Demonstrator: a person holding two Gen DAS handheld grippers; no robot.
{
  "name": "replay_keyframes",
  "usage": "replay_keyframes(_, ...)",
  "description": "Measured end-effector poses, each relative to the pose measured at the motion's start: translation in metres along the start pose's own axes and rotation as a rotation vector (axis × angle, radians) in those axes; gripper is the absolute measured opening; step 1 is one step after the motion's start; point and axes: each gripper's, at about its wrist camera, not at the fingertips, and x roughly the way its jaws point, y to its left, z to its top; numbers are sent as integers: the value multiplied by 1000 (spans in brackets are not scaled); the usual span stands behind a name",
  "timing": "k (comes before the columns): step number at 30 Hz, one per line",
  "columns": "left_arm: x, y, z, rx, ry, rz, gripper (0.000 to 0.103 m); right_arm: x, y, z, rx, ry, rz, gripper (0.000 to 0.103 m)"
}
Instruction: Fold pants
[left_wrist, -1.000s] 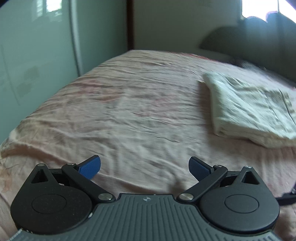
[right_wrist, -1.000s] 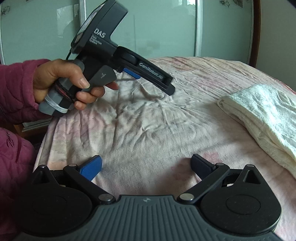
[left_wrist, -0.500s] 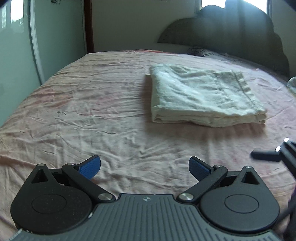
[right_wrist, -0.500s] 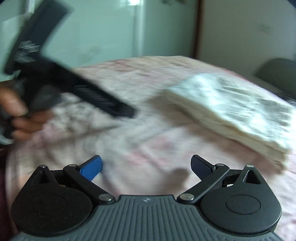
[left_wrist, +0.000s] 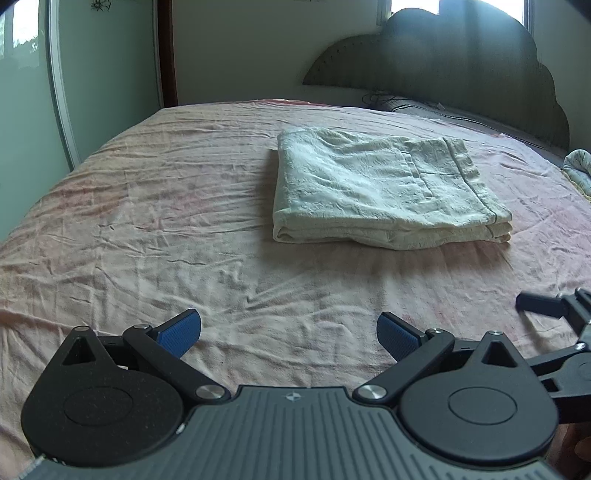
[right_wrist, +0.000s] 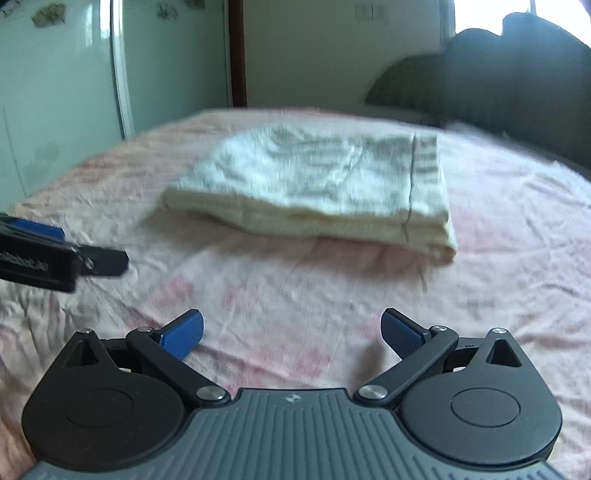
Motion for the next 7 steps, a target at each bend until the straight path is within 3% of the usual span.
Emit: replay_keyframes(7, -4, 1, 0, 2, -10, 11, 103, 5, 3, -2, 11, 24, 2, 103)
